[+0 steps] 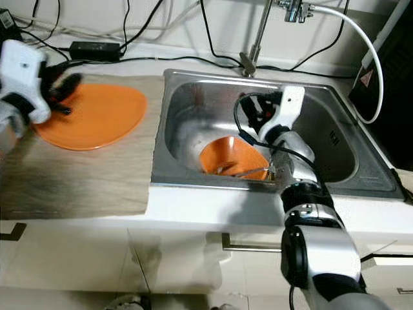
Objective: Kitchen organization
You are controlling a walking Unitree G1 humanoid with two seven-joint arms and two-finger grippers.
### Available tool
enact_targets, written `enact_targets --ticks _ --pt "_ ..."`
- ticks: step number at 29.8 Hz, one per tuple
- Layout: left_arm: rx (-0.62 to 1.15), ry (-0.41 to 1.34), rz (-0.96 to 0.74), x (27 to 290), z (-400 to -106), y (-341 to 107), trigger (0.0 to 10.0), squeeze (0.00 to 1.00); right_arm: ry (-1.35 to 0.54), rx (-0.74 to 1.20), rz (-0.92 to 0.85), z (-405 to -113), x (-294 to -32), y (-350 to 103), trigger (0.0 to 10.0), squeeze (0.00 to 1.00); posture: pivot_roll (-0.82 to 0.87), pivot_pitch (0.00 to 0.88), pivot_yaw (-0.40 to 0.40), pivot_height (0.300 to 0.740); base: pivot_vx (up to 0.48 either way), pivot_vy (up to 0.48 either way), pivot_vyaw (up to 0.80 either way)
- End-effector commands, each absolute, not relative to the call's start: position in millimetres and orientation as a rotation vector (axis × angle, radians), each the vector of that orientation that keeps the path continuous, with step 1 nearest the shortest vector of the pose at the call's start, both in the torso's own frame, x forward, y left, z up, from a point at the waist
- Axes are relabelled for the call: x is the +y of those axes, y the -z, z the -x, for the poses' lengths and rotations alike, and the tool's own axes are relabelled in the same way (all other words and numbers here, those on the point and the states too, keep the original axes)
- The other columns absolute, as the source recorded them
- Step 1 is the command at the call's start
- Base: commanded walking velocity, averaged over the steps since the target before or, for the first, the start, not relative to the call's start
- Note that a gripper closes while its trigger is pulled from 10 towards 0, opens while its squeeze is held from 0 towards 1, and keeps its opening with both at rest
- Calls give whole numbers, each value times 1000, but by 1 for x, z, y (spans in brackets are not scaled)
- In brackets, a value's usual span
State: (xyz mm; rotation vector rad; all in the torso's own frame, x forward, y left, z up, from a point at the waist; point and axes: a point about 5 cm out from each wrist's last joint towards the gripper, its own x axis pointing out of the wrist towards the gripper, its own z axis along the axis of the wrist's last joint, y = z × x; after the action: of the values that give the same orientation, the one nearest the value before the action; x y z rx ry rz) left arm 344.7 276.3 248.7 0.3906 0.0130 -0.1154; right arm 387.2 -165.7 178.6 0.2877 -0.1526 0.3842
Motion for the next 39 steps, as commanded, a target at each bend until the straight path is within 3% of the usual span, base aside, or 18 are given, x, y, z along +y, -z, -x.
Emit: enact_targets --ticks 1,10,11,14,20,39 --pt "64 45 -404 293 -344 -240 10000 0 -452 -187 -325 -385 -153 -188 10000 0 106 21 -91 740 0 0 0" --pt "174 -45 -186 325 -338 -217 10000 0 -552 -210 -378 -376 -128 -199 10000 0 113 24 -103 740 0 0 0" --pt "180 -24 -7 329 -340 -213 10000 1000 -574 -197 -402 -373 -120 -197 10000 0 113 24 -104 740 0 0 0" --pt "173 -9 125 331 -342 -213 10000 1000 -592 -180 -431 -368 -114 -196 10000 0 109 28 -102 740 0 0 0" --pt "223 66 226 328 -342 -211 10000 1000 -634 -138 -428 -357 -99 -189 10000 0 107 30 -97 740 0 0 0" --pt "330 168 238 318 -349 -205 10000 1000 -731 -57 -347 -332 -69 -188 10000 0 88 58 -76 740 0 0 0"
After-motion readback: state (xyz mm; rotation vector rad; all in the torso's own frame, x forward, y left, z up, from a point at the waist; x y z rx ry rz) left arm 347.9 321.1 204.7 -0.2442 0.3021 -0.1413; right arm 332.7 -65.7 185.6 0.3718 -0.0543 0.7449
